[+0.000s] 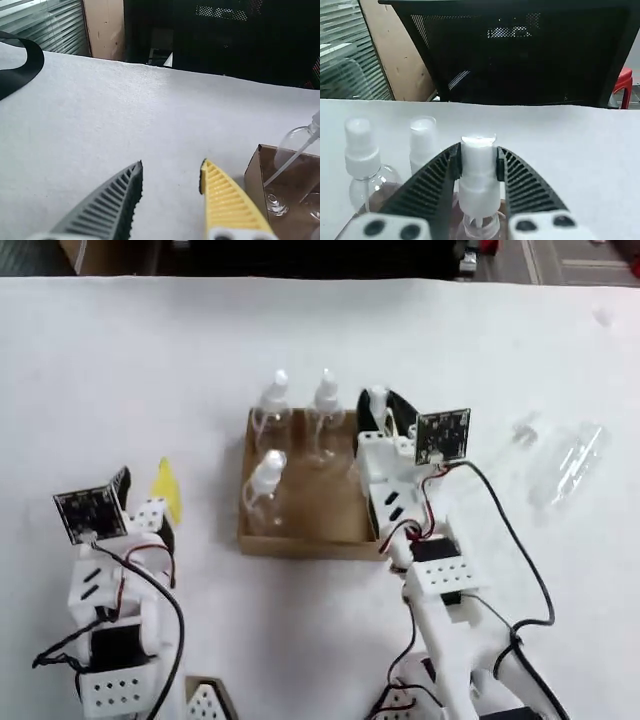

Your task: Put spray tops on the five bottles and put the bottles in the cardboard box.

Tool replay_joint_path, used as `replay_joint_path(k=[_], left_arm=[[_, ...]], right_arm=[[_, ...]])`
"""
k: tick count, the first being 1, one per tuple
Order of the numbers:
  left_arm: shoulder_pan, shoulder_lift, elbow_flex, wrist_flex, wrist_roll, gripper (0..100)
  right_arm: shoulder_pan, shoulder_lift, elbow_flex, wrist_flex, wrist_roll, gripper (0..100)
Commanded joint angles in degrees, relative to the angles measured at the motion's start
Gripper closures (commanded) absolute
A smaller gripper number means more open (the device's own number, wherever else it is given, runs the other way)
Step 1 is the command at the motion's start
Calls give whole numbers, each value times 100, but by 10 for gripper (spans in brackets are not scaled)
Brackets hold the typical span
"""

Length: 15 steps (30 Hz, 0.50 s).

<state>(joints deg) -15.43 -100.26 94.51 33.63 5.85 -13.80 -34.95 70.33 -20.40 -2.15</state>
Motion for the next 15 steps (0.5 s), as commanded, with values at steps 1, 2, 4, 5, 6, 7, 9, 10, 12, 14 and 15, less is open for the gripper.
replay_joint_path(k=[1, 2, 4, 5, 6, 7, 9, 10, 12, 14, 15], left_arm=[[48, -92, -62, 0, -70, 819], [48, -92, -62, 0, -70, 819], [48, -92, -62, 9, -70, 819], [48, -92, -62, 9, -70, 819], [48, -92, -62, 9, -70, 819], [48, -92, -62, 18, -70, 819], [48, -92, -62, 18, -70, 819], [48, -92, -62, 18, -70, 819], [48, -92, -62, 18, -70, 819], [48, -92, -62, 18, -70, 819], [48, -92, -62, 9, -70, 819]], right_arm=[[-22, -4, -44, -136, 88, 981], [-22, -4, -44, -136, 88, 981], [-22, 4, -26, -242, 88, 981], [-4, 31, -18, -268, 88, 981], [4, 84, -18, -330, 88, 981], [4, 163, -18, -400, 88, 981], [4, 347, -18, -549, 97, 981], [-4, 426, -18, -646, 114, 981], [-31, 532, -9, -796, 369, 981], [-40, 655, -9, -945, 536, 981], [-40, 699, 0, -1015, 545, 981]])
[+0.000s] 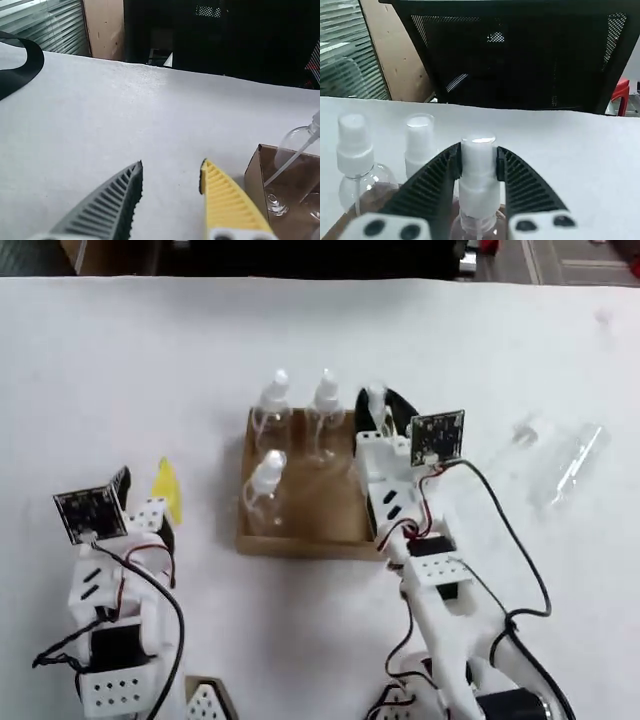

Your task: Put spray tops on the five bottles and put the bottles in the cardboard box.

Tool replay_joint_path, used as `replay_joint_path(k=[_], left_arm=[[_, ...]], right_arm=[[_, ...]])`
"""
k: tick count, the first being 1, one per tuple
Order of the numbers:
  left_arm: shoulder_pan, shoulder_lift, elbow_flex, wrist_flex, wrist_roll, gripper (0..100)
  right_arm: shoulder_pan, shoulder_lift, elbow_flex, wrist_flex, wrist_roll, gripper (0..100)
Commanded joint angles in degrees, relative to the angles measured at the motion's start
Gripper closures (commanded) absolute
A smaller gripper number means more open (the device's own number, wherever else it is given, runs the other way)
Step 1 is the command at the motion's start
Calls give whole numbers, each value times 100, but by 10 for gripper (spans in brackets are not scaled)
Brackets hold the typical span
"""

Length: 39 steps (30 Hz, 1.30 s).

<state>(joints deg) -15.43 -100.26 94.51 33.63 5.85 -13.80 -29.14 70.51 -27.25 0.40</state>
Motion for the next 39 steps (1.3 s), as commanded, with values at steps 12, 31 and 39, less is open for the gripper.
replay_joint_path(k=[12, 31, 39], left_arm=[[48, -92, -62, 9, -70, 819], [22, -92, -62, 9, -70, 819], [48, -92, -62, 0, -70, 819]], right_arm=[[-40, 558, 0, -1086, 334, 982], [-382, -391, 756, -1068, 607, 825], [-374, -1270, 747, -382, 580, 825]])
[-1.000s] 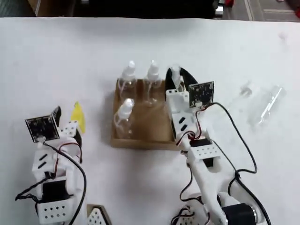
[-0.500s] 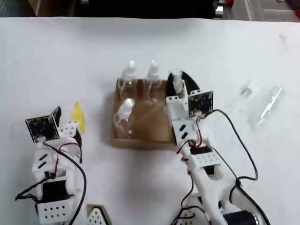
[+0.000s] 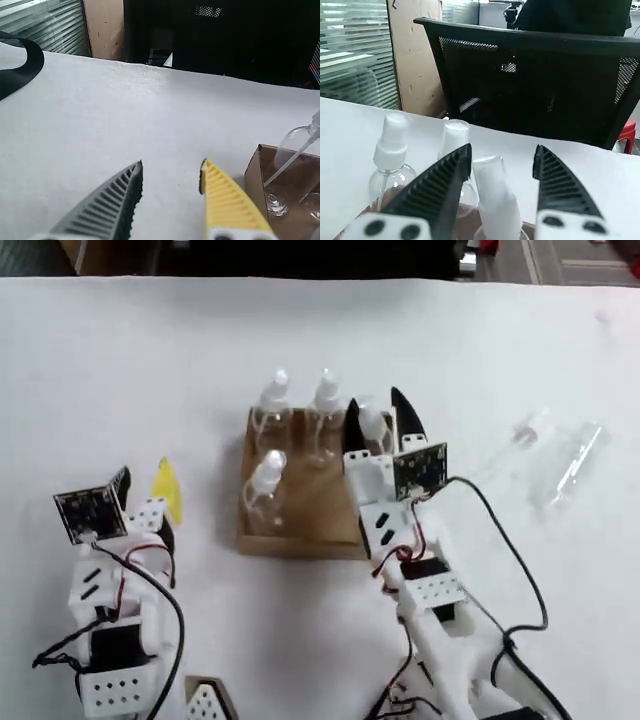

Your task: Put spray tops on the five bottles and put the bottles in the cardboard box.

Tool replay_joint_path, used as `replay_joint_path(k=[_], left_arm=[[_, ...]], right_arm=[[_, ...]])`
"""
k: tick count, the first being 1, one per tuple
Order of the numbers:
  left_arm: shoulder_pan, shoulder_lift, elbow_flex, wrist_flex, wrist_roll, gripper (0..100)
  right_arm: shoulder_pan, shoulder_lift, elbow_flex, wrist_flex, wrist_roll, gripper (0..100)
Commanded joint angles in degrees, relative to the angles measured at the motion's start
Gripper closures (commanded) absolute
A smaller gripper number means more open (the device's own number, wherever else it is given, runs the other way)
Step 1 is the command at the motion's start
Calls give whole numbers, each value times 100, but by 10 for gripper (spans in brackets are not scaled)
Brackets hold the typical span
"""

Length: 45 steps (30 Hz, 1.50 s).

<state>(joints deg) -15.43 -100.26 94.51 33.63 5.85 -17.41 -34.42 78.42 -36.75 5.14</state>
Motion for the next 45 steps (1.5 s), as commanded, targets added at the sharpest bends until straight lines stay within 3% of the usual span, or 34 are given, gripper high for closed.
replay_joint_path(k=[1, 7, 12, 19, 27, 29, 32, 39, 42, 45], left_arm=[[48, -92, -62, 0, -70, 819], [48, -92, -70, 0, -70, 819], [48, -92, -53, 9, -70, 819], [22, -92, -44, 9, -70, 819], [22, -92, -44, 35, -70, 819], [22, -92, -35, 35, -70, 819], [22, -92, -35, 44, -70, 819], [31, -92, -18, 44, -70, 819], [48, -92, 62, 0, -79, 819], [48, -92, 62, 0, -79, 819]], right_arm=[[-13, -1051, -44, 840, 97, 825], [127, -3582, -571, 3310, 53, 826], [1121, -4567, -1969, 5385, -501, 826], [2879, -3266, -3921, 7002, -484, 826], [4303, -418, -6312, 8470, -440, 826], [4479, 356, -6857, 8884, -26, 826], [4532, 1253, -7376, 9631, 1204, 826], [4629, 2466, -7367, 9411, 5442, 825], [4655, 3055, -7376, 8708, 5547, 860], [4629, 3714, -7631, 7846, 5196, 997]])
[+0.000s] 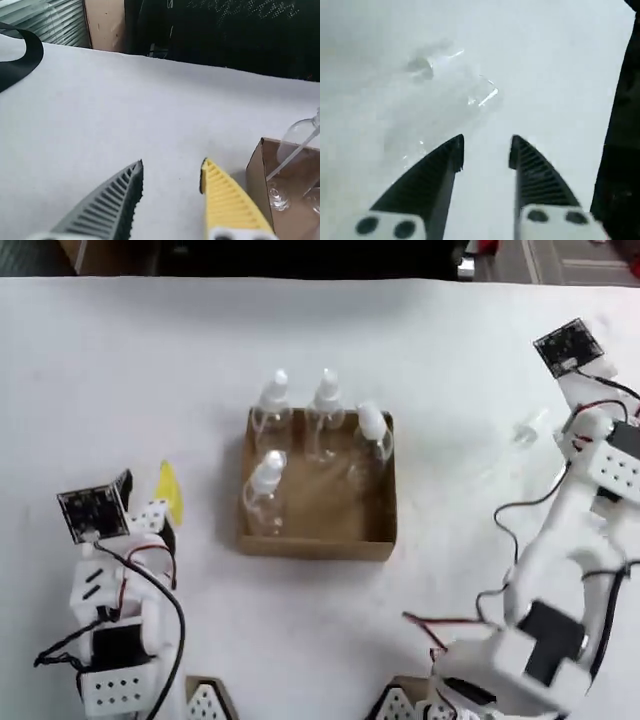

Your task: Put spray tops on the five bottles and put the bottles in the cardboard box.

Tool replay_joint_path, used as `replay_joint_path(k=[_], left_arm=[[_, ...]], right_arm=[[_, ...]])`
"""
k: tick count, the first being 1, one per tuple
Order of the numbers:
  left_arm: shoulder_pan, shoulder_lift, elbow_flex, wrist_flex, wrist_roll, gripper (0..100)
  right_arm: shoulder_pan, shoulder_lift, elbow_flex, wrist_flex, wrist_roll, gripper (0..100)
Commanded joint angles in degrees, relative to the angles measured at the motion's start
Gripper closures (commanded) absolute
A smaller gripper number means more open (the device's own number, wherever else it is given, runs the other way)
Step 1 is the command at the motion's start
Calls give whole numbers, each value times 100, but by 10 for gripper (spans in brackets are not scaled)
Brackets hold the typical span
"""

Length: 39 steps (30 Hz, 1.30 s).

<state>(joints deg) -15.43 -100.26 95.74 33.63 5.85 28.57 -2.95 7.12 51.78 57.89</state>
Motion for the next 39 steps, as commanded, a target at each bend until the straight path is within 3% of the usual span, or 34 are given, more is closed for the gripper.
replay_joint_path(k=[1, 6, 13, 17, 21, 26, 28, 34, 39], left_arm=[[40, -92, -53, 0, -79, 819], [40, -92, -35, 0, -79, 819], [48, -92, -35, 0, -79, 819], [48, -92, -35, 0, -255, 819], [57, -92, -35, 0, -325, 819], [57, -92, -35, 0, -334, 819], [57, -92, -35, 0, -325, 819], [57, -92, -35, 0, -334, 819], [57, -92, -35, 0, -334, 819]], right_arm=[[31, 804, -703, -1165, -290, 971], [22, 2290, -2462, -1068, -993, 984], [-84, 4857, -5749, 259, -1046, 982], [-145, 6149, -7473, 505, -1055, 982], [-48, 7266, -8826, 637, -1046, 982], [303, 8040, -10277, 1736, -993, 982], [418, 7987, -10259, 2193, -615, 982], [699, 7600, -10171, 4356, 1679, 982], [1147, 7398, -10154, 4699, 2048, 982]])
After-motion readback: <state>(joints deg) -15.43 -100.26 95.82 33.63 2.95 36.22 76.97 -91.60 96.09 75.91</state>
